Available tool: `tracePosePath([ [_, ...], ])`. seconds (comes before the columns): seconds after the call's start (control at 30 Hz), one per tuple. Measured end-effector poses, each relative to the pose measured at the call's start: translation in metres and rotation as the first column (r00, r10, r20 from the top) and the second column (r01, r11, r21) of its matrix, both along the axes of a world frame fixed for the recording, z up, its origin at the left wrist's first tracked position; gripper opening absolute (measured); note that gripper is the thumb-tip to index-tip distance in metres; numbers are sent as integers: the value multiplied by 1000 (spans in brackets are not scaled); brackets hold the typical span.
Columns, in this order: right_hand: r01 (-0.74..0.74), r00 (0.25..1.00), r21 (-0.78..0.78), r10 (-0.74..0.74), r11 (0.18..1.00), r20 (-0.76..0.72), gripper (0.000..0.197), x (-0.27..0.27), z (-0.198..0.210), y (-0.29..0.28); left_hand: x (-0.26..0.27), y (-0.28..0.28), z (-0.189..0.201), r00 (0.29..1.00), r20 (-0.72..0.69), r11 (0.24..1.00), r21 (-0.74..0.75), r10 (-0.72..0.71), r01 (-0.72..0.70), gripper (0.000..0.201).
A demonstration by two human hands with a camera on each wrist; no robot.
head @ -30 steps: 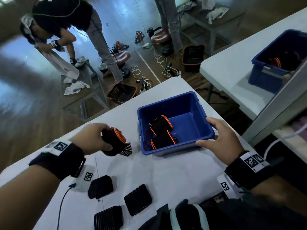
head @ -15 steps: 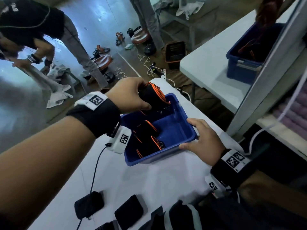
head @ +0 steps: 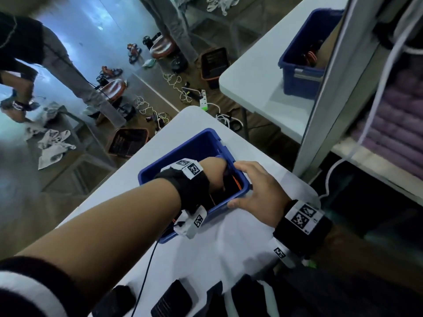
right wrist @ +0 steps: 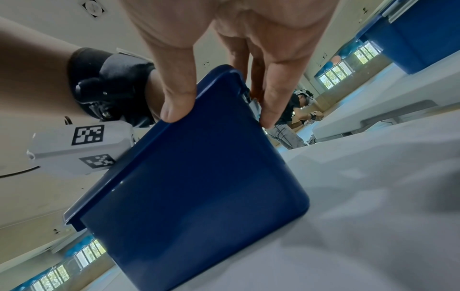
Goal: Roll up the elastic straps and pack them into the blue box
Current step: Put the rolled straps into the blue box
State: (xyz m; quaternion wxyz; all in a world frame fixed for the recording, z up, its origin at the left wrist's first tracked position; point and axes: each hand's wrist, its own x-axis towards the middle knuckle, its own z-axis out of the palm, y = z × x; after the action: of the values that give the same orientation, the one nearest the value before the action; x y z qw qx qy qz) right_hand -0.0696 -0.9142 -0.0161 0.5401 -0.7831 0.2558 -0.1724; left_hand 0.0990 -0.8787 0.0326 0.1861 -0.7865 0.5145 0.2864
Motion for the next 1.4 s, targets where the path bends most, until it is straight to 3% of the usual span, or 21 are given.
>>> tracePosePath([
  [0.07,0,1000,0,0,1000,7,91,0,0,1,3,-5,-1,1000,-8,999,36,-9,9,30],
  [0.33,8,1000,13,-9,1000,15,90,-2,0,0,17,-3,0,1000,-22,998,62,-15,16,38],
  [0.53,8,1000,24,-8,1000,3,93,-3,-4,0,51,12,24,995,100,999,44,7,-11,34],
  [0.63,6,1000,42,-6,999,8,93,-3,-7,1,58,26,26,986,164,984,178,-30,1,31],
  [0.77,-5,1000,18,5,1000,4,93,-2,-8,0,52,34,25,982,131,906,416,-138,72,35],
  [0.97,-18,1000,36,18,999,-2,95,-1,-6,0,34,31,31,961,125,836,528,-247,146,33],
  [1.07,-23,1000,41,24,999,-6,95,-1,-6,0,16,21,35,967,28,809,554,-255,197,42],
  [1.13,-30,999,40,31,999,-14,94,-1,-6,1,9,21,43,977,16,825,538,-214,172,44],
  [1.2,-39,999,33,40,999,-17,94,-1,-7,0,18,35,49,991,43,894,438,-126,95,44],
  [1.3,-49,999,38,49,998,-13,91,-1,-8,-2,39,63,51,999,24,992,113,47,-49,44],
  [1.4,-53,999,47,53,997,8,88,-2,-7,-1,49,91,68,964,-95,944,-198,250,-264,40],
])
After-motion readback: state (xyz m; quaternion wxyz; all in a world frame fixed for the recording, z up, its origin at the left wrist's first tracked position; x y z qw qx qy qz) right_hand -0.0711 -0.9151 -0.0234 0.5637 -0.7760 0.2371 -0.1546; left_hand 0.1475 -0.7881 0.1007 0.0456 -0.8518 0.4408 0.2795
